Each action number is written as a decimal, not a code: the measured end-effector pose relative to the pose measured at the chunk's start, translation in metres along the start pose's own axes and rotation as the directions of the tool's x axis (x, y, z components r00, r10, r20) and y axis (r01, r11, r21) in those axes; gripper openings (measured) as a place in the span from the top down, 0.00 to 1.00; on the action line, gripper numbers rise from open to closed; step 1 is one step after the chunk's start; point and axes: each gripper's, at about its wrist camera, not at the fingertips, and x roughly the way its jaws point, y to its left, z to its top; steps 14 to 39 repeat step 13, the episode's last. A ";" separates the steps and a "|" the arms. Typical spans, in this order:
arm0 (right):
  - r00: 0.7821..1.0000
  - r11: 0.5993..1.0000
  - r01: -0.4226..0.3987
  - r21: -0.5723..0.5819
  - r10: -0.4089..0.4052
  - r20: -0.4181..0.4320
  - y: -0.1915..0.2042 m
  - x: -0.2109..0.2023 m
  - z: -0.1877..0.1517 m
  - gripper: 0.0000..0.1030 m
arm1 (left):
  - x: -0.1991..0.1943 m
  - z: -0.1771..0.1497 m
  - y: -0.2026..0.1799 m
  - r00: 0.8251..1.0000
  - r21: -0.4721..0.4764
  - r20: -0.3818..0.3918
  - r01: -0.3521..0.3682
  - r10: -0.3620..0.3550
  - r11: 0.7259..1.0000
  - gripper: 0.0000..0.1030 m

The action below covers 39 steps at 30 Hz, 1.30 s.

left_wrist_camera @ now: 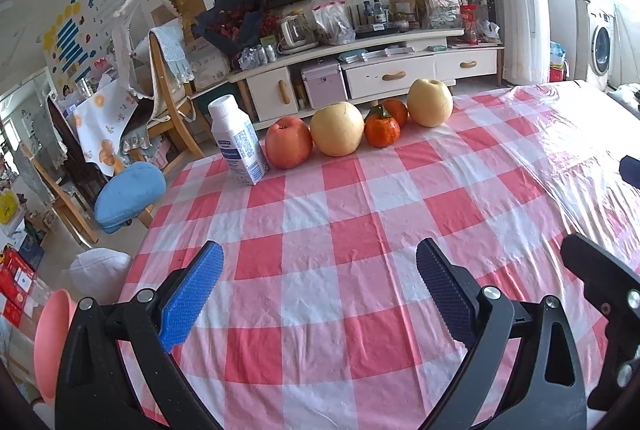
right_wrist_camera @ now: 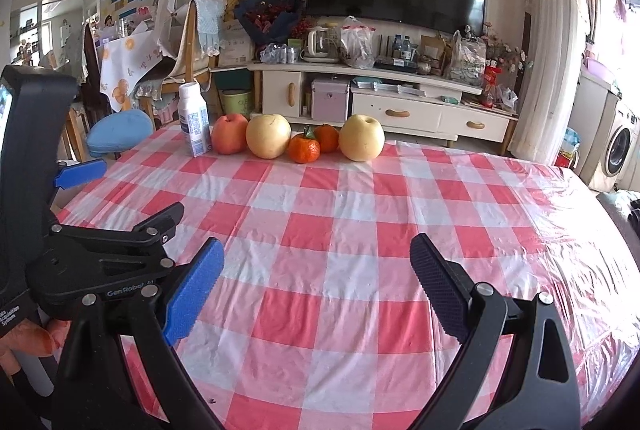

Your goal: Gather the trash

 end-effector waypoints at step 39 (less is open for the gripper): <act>0.973 0.996 0.002 0.085 0.018 -0.230 -0.016 0.083 -0.016 0.08 | 0.075 -0.031 0.015 0.967 -0.221 -0.250 -0.005 -0.052 0.975 0.07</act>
